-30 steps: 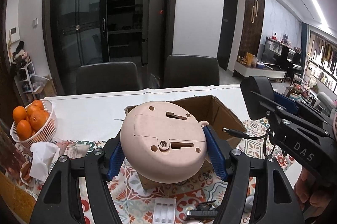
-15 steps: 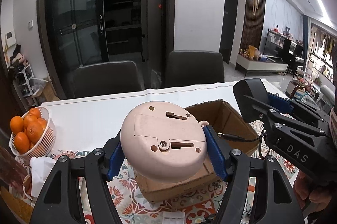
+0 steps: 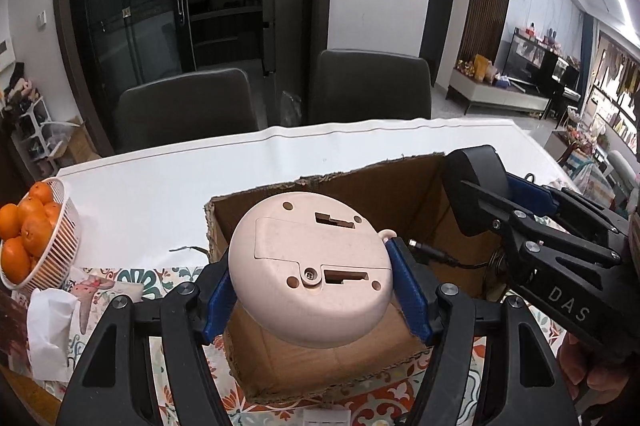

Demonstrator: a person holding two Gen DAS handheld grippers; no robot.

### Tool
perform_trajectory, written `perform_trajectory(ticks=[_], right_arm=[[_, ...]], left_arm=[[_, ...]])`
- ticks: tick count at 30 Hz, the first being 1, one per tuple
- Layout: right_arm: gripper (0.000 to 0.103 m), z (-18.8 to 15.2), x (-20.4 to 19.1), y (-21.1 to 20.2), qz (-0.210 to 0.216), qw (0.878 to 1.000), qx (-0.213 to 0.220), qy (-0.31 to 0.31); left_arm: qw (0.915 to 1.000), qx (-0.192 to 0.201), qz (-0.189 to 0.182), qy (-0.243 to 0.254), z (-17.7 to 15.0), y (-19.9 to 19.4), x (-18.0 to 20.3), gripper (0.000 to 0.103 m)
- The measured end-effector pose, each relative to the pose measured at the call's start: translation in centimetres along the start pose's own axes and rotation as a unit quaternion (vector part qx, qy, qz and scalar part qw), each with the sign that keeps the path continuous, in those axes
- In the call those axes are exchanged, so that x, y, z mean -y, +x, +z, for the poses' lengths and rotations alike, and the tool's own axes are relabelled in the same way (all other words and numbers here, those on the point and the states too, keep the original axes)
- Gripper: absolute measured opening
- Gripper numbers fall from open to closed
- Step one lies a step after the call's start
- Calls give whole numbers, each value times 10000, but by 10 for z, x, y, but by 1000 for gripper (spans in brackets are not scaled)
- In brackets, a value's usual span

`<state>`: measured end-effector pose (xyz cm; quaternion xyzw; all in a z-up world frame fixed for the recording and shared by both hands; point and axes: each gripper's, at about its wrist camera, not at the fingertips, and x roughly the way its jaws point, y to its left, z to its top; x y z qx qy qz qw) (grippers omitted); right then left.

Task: Organize rigid objects
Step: 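Lift and carry the pink case with the left tool while the right tool carries the adapter over the box, then open the left tool to drop the pink case while the right tool releases the adapter into the box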

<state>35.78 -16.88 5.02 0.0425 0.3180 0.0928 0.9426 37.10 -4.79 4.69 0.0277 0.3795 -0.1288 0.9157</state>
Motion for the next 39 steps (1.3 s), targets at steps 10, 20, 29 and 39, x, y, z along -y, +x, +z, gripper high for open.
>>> perform_trajectory(ticks=[10, 20, 29, 39], right_arm=[[45, 1, -5, 9, 222, 9995, -190, -79], [48, 2, -7, -27, -174, 9996, 230, -69], [58, -11, -13, -61, -394, 9984, 397, -103], [68, -32, -12, -97, -583, 9965, 596, -46]], left_arm=[[9999, -96, 21, -67, -2, 5, -5, 73], [9994, 301, 160, -99, -9, -29, -3, 83], [9985, 484, 211, -116, -34, -58, 3, 88], [9962, 794, 349, -111, -62, -94, 15, 97]])
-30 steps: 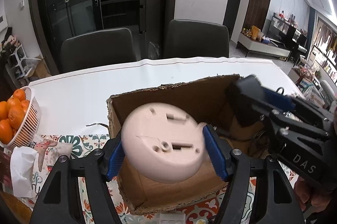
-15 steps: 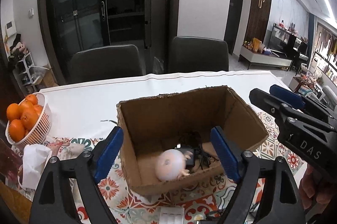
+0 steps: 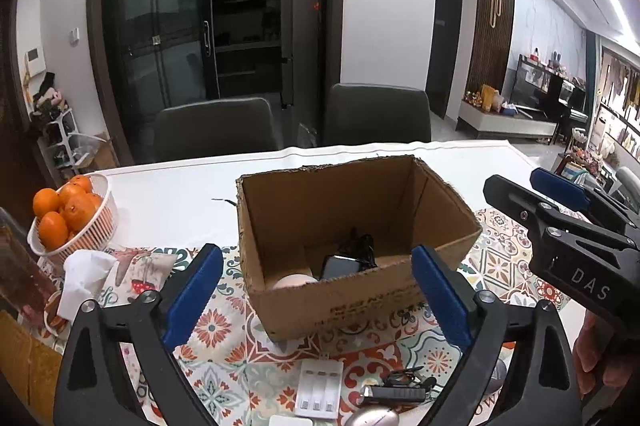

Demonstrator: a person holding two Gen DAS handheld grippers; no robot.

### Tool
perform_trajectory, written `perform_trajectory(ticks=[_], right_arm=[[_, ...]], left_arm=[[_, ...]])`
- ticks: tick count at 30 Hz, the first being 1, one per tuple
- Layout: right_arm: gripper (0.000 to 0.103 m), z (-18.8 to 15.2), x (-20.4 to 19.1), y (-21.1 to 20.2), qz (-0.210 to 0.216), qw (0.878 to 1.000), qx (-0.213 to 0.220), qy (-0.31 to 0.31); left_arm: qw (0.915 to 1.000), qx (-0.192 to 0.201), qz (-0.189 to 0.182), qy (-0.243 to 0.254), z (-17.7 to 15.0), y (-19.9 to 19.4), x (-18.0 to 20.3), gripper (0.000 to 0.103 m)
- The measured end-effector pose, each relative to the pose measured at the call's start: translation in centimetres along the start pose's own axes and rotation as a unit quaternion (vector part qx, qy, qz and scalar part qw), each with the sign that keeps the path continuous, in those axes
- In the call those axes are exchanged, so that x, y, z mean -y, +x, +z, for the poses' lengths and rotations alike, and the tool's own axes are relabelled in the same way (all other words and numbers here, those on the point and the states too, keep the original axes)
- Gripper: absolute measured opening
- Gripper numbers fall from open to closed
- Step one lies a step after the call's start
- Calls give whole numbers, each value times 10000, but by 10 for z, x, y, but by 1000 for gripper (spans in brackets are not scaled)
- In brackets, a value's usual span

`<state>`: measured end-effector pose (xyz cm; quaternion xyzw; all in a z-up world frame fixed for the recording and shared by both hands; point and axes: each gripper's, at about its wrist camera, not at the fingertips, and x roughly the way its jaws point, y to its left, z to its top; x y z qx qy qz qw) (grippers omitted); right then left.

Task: Organize rigid objects
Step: 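Open the left tool to drop the pink case while the right tool releases the adapter into the box, then move both tools back from the box toward the remaining items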

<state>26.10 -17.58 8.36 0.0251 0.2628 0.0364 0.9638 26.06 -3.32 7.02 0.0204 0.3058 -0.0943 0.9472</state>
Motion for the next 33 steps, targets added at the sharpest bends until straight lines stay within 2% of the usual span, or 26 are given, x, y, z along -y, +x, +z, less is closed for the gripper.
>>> perform_trajectory(ticks=[2, 15, 23, 33], right_arm=[[70, -4, 0, -9, -66, 9999, 75, -47], [84, -29, 7, -57, -252, 9993, 293, -8], [84, -54, 14, -75, -358, 9990, 215, 146], [84, -89, 22, -89, -427, 9987, 29, 294]], left_arm=[[9999, 78, 76, 19, -5, -8, 2, 101], [9990, 312, 309, 21, -40, -48, 17, 103], [9989, 304, 342, -44, -64, -63, 23, 103], [9994, 173, 269, 114, -96, -70, 37, 103]])
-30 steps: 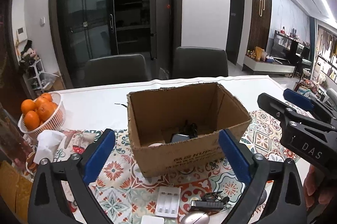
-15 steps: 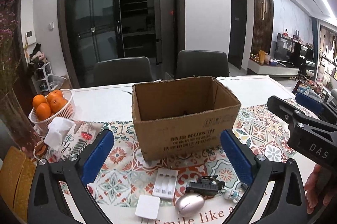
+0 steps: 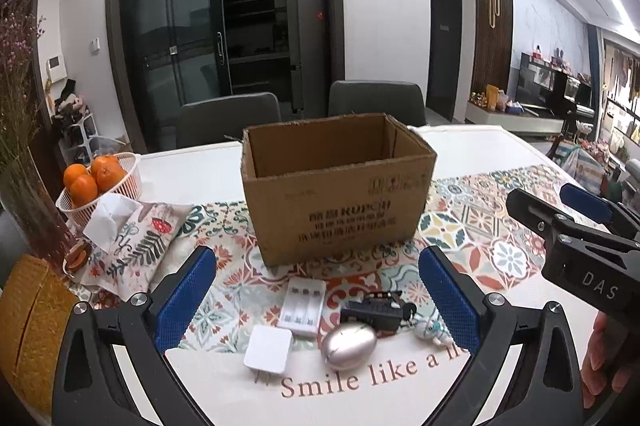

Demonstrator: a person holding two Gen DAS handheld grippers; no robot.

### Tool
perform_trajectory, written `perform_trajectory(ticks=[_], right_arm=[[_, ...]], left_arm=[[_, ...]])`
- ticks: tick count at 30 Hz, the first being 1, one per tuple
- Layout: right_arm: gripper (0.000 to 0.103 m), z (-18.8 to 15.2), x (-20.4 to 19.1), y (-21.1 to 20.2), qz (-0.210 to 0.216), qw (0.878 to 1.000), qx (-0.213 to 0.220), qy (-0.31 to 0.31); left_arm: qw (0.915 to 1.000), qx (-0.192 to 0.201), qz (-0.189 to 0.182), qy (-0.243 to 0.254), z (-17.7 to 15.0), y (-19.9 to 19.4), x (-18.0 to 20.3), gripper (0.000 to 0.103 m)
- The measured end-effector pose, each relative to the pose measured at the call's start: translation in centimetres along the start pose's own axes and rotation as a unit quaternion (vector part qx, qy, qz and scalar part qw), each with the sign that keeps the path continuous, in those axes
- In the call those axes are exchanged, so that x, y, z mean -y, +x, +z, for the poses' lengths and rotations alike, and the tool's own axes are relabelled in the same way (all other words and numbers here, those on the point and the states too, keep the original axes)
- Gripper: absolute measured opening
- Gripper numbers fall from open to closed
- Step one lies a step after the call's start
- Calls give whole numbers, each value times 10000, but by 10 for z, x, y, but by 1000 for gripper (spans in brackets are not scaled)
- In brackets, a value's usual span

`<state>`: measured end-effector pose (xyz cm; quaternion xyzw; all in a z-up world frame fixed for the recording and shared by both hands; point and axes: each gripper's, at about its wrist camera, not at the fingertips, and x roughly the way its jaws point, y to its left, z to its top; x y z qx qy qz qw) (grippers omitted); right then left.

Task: Organize rigid objects
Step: 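Move both tools back from the box toward the remaining items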

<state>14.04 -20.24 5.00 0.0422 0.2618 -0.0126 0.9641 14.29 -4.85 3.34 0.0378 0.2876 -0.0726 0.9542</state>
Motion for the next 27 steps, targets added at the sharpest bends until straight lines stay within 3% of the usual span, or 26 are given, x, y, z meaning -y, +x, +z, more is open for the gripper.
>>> perform_trajectory(ticks=[4, 27], right_arm=[[84, -11, 7, 1, -29, 9998, -117, 157], [84, -72, 23, 37, -296, 9933, -1041, 406]], left_arm=[[9995, -219, -184, -98, -10, 8, 4, 103], [9917, -1225, -378, 55, -65, 59, 19, 103]])
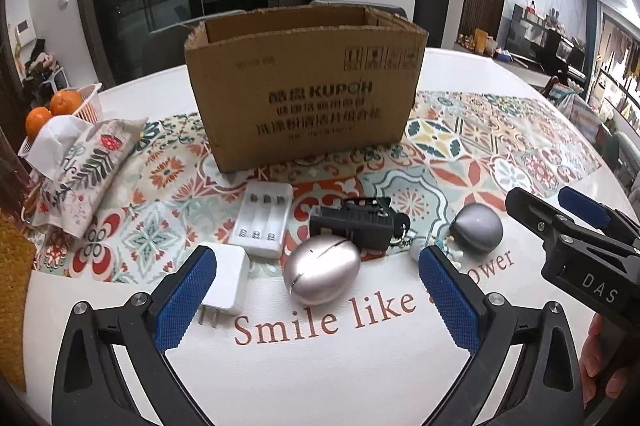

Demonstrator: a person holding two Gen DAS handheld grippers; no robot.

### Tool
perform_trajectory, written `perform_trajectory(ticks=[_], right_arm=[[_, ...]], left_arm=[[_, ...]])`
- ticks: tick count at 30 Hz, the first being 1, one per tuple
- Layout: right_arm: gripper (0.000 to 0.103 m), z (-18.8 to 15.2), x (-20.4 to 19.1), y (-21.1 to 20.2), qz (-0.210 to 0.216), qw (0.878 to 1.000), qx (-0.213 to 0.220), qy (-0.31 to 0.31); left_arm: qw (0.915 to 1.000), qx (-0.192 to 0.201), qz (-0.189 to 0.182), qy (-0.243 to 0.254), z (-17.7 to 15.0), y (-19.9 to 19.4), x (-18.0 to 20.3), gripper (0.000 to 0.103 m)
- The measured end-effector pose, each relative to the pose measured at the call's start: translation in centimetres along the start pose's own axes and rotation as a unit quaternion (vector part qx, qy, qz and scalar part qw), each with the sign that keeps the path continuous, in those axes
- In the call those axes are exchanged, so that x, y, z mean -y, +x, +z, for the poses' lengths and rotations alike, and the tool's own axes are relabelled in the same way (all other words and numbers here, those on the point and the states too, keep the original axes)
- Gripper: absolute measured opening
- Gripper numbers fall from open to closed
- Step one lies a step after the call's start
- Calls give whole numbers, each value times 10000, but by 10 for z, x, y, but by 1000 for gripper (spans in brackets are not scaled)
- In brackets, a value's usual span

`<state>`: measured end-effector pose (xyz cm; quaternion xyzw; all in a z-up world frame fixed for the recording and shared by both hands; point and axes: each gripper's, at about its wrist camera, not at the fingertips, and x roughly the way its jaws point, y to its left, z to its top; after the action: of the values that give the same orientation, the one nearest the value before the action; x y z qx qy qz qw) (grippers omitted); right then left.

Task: Organize rigid objects
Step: 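Move both tools back from the box toward the remaining items, then grasp the silver egg-shaped device with the left tool while the right tool grasps the grey egg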

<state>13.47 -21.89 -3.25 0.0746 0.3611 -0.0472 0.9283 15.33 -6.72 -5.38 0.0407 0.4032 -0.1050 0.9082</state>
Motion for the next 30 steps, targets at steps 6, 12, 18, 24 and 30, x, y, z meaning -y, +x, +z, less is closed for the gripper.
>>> perform_trajectory(ticks=[6, 12, 18, 24, 30], right_arm=[[84, -8, 4, 14, -66, 9997, -217, 60], [84, -15, 4, 32, -85, 9988, -468, 86], [84, -20, 4, 47, -119, 9978, -645, 108], [84, -22, 4, 61, -207, 9967, -771, 115], [84, -25, 5, 74, -243, 9957, -883, 154]], left_arm=[[9998, -199, -95, 11, -6, 16, 0, 103], [9988, -402, -281, 69, -9, 32, -3, 103], [9982, -513, -295, 112, -9, 48, -4, 102], [9973, -665, -294, 55, -9, 62, -8, 99], [9967, -742, -334, 23, -9, 71, -9, 96]])
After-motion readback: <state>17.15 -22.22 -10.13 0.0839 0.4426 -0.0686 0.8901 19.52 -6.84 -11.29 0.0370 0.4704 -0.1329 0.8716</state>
